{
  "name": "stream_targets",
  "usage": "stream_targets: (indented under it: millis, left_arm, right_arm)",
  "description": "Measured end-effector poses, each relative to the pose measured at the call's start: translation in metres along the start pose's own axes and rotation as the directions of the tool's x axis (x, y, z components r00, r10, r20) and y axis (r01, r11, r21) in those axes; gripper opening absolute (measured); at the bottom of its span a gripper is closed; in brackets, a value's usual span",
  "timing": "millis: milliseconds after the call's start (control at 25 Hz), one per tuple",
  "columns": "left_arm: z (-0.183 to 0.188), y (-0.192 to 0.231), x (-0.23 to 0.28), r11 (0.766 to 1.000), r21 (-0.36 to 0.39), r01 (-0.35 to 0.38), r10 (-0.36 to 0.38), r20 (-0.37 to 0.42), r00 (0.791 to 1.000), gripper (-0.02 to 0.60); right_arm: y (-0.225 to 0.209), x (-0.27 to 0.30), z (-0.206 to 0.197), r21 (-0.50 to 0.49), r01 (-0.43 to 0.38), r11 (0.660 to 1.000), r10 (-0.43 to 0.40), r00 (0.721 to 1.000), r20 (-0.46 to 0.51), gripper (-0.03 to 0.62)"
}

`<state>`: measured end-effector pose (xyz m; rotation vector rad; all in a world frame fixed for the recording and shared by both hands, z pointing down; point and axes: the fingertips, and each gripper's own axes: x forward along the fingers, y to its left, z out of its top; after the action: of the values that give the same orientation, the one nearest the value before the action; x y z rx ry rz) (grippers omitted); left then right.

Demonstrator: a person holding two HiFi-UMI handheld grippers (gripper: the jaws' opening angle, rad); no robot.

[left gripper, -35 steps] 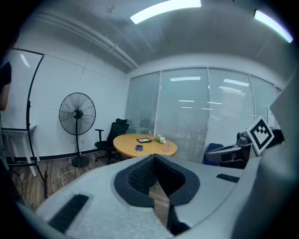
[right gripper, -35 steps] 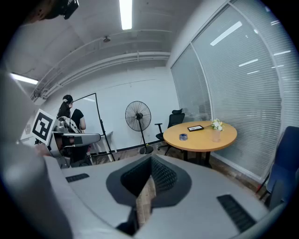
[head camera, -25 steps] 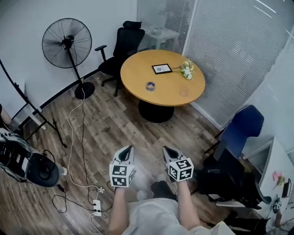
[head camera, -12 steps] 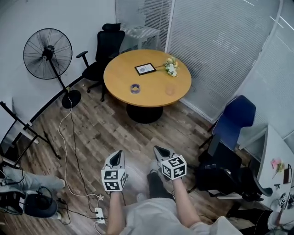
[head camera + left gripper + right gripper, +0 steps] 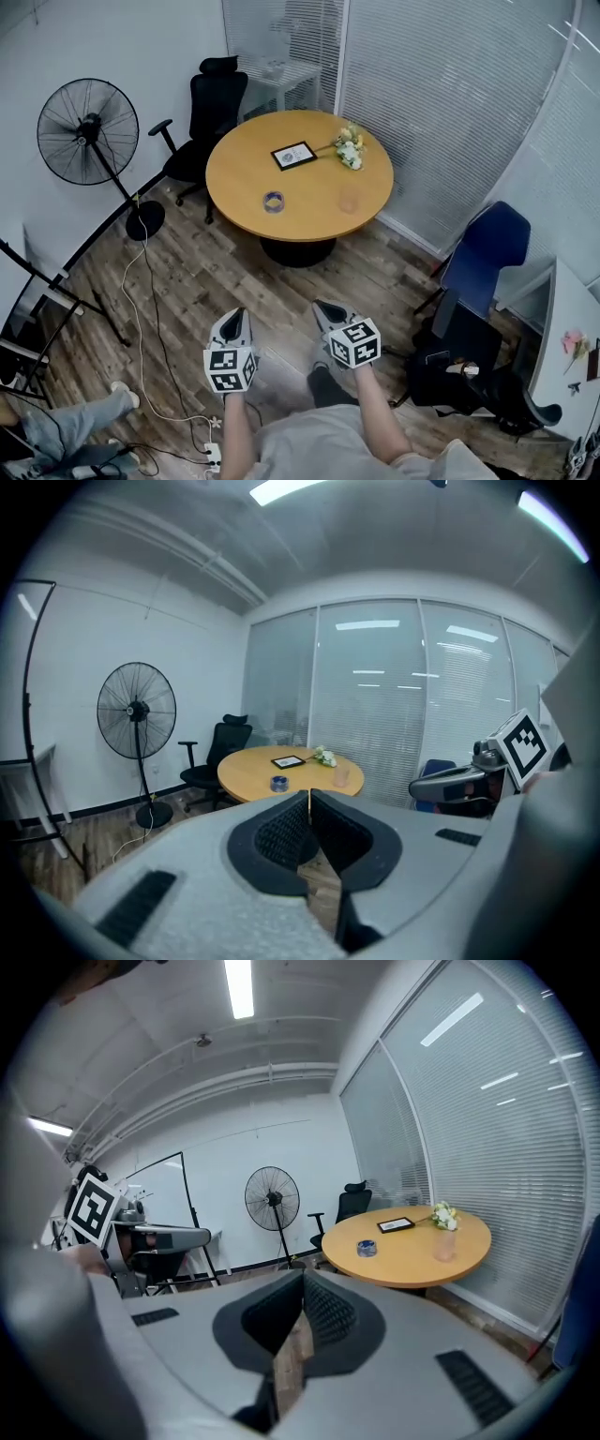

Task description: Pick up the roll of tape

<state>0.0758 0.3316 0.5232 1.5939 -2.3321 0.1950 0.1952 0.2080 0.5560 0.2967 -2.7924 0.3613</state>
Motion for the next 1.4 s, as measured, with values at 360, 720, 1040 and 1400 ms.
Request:
stream_targets:
  millis: [360,720,1040,1400]
  left_arm:
    - [0.05,0.01,0.09,1.0,0.001,-0.019,0.019,0.018,1.0,0.067]
    - [0.078,-0.004,0.178,0.998,0.056,0.001,0.0,-0.016,1.0,0.101]
    - [0.081,-0.025,0.236,0.996,0.085,0.041,-0.037,-0.054,0.998,0.101]
    - [0.072,-0.001,0.267,0.998,0.055,0.036,-0.032,-0.071,0.997,0.105]
  right_arm:
    - [-0.078,0.038,0.045,0.036,0.015,0.999,-0.017,0.999,0.046,0.086]
    - [-0.15,0.077,0.071,0.113,-0.057,0.992,0.047,0.994,0.096,0.103]
    - [-0.169,0.113,0.068,0.077,-0.157,0.985,0.153,0.987,0.055,0.114]
    - [-0.182,0.142,0.056,0.094,-0.156,0.983,0.156,0.988,0.003,0.13]
